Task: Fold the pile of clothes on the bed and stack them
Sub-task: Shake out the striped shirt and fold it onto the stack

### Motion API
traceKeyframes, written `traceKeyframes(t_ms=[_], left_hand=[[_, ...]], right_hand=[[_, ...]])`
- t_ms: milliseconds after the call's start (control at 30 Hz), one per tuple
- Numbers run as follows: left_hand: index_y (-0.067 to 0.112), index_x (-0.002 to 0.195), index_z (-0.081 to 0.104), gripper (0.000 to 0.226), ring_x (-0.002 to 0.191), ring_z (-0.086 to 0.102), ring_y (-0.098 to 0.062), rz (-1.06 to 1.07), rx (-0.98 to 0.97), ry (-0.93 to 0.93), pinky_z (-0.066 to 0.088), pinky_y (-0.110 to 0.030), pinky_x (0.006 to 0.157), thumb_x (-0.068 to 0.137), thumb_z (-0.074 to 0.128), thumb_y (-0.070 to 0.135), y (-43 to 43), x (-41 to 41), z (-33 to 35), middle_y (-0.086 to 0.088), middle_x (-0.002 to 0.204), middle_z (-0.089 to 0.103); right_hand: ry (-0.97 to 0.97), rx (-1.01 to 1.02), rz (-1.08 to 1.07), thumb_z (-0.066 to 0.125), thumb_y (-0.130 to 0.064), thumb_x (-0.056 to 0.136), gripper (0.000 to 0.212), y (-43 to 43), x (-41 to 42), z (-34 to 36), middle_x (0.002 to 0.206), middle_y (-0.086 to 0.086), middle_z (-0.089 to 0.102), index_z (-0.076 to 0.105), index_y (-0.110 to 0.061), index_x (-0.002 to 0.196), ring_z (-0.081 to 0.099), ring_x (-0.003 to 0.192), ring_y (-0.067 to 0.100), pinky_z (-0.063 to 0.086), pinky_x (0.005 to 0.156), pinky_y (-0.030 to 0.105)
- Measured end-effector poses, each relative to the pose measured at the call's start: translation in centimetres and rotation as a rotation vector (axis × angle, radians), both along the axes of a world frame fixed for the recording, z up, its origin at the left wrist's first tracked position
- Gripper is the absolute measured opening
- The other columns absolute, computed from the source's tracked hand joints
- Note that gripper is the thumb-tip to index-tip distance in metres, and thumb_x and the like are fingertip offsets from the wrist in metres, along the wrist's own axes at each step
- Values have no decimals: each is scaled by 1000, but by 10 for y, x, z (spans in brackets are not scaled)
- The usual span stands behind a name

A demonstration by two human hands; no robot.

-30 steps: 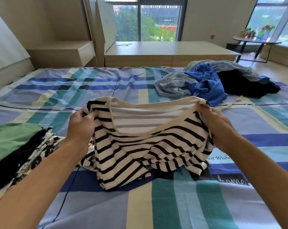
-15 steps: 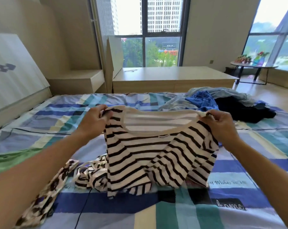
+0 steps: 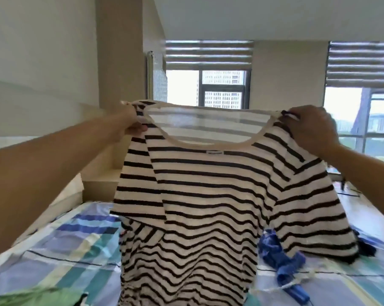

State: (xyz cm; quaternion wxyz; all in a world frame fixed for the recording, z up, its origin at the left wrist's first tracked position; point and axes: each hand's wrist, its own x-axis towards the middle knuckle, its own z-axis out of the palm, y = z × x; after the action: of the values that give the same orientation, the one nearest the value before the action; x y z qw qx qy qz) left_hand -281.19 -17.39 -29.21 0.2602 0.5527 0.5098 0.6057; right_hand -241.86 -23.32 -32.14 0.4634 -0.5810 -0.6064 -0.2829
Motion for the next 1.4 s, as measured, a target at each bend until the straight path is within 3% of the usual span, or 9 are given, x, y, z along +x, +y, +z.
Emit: traceKeyframes(t_ms=[167, 267, 400, 633, 833, 933, 1033, 1133, 1400], left_hand=[[10, 114, 56, 21, 78, 58, -14, -136, 286, 420, 52, -21, 63, 99, 59, 23, -23, -18, 49, -4, 97, 60], [16, 129, 46, 53, 98, 61, -20, -241, 234, 648, 53, -28, 80, 85, 75, 22, -33, -37, 65, -4, 111, 60], [15, 107, 55, 41, 87, 61, -26, 71, 471, 1014, 51, -39, 73, 77, 82, 17, -31, -46, 72, -5, 95, 63], [-5, 87, 70, 17, 75, 62, -38, 221, 590, 742, 49, -44, 67, 87, 55, 0, -39, -33, 90, -25, 82, 68], [2, 100, 66, 11, 59, 61, -17, 80, 377, 297, 49, -18, 37, 91, 64, -5, -62, -7, 126, -11, 87, 64], [4, 108, 62, 19, 60, 56, -15, 98, 324, 122, 40, -14, 31, 90, 67, -2, -78, -6, 156, -11, 100, 65], [-3, 136, 51, 39, 85, 67, -25, 160, 378, 125, 52, -17, 44, 98, 53, 4, -87, -9, 184, -18, 129, 61], [1, 131, 57, 38, 112, 62, -35, 433, 487, 258, 55, -35, 88, 93, 55, 7, -104, -12, 208, -19, 128, 62], [4, 116, 61, 33, 107, 59, -36, 580, 703, 419, 51, -41, 86, 84, 52, 4, -137, -7, 246, -18, 118, 61]], right_hand=[[-4, 68, 58, 53, -46, 98, 34, -15, 0, 70, 103, 12, 69, 69, -17, 105, 59, 90, 29, 50, 82, 42], [18, 148, 108, 57, -51, 93, 29, -26, 3, 99, 98, 8, 69, 65, -25, 100, 61, 93, 31, 51, 82, 43], [5, 158, 130, 58, -30, 99, 25, -35, 2, 118, 82, 6, 59, 68, -8, 92, 52, 83, 23, 32, 78, 30], [201, 148, 339, 52, -35, 103, 27, -47, -13, 126, 87, 5, 66, 71, -17, 98, 59, 83, 23, 42, 73, 32], [-33, 152, 566, 57, -37, 100, 31, -72, -25, 138, 63, -15, 48, 55, -39, 69, 40, 59, 2, 33, 60, 23], [-209, 92, 446, 74, -29, 89, 17, -83, -20, 149, 67, -6, 56, 60, -25, 80, 45, 58, 5, 35, 57, 18], [-308, 136, 299, 76, -23, 87, 17, -94, -17, 164, 70, 1, 62, 65, -11, 82, 56, 65, 9, 37, 59, 10], [-295, 275, 294, 72, -22, 91, 21, -113, -17, 190, 66, 3, 61, 64, -9, 76, 59, 65, 21, 44, 64, 22], [-246, 450, 101, 63, -38, 94, 22, -140, -25, 251, 75, 2, 65, 70, -19, 85, 60, 73, 24, 50, 69, 40]])
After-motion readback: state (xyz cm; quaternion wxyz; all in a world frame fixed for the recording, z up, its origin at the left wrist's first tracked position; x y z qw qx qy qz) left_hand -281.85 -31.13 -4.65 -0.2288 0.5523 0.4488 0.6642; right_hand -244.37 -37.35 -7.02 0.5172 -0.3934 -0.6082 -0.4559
